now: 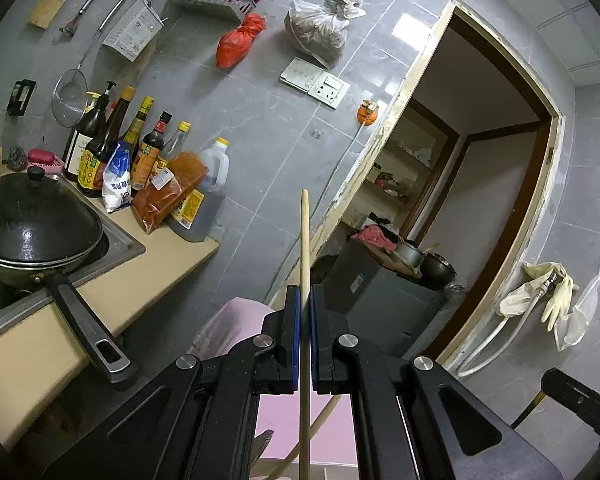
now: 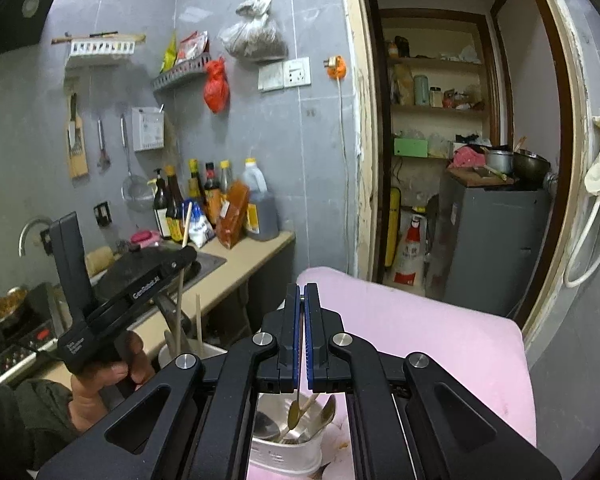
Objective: Organize utensils
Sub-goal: 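Open the left tool dropping the chopstick while the right tool releases the gold spoon into the caddy, then move the open right tool down to the silver fork on the table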
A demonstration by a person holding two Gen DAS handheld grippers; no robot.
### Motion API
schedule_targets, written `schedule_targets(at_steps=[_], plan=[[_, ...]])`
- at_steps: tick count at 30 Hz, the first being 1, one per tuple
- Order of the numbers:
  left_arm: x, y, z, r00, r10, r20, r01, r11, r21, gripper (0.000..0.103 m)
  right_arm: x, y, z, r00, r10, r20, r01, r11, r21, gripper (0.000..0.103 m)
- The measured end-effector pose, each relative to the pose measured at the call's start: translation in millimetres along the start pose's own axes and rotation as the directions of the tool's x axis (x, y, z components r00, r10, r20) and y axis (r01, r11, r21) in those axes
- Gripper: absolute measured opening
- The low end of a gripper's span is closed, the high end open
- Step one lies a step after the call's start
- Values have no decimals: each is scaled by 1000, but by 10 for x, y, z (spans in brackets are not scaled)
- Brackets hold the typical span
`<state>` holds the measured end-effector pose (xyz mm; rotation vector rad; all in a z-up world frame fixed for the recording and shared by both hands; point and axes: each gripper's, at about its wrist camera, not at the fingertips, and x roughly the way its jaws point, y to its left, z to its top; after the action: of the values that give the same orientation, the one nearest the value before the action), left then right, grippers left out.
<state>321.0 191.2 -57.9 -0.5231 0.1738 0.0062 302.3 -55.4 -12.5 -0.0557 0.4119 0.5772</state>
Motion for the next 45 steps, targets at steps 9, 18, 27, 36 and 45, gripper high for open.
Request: schedule_targets(at_steps=[9, 18, 27, 36, 45], plan=[[-56, -26, -250, 1000, 9, 23, -11, 997, 77, 2, 68, 32, -118, 1000, -2, -17, 3, 1000, 21, 0], [-202, -76, -308, 1000, -2, -22, 6, 982, 189, 3, 37, -44, -174, 999, 32, 4, -32, 994, 108, 9], [-272, -163, -405, 998, 19, -61, 0, 955, 295, 3, -58, -63, -149, 998, 51, 25, -54, 990, 128, 19], [-371, -247, -393, 991, 7, -133, 33, 955, 294, 24, -218, -166, -196, 999, 26, 39, -31, 988, 150, 31], [-597, -378, -245, 989, 24, -144, 17, 961, 277, 44, -519, -383, -234, 996, -40, 85, 24, 982, 188, 66]])
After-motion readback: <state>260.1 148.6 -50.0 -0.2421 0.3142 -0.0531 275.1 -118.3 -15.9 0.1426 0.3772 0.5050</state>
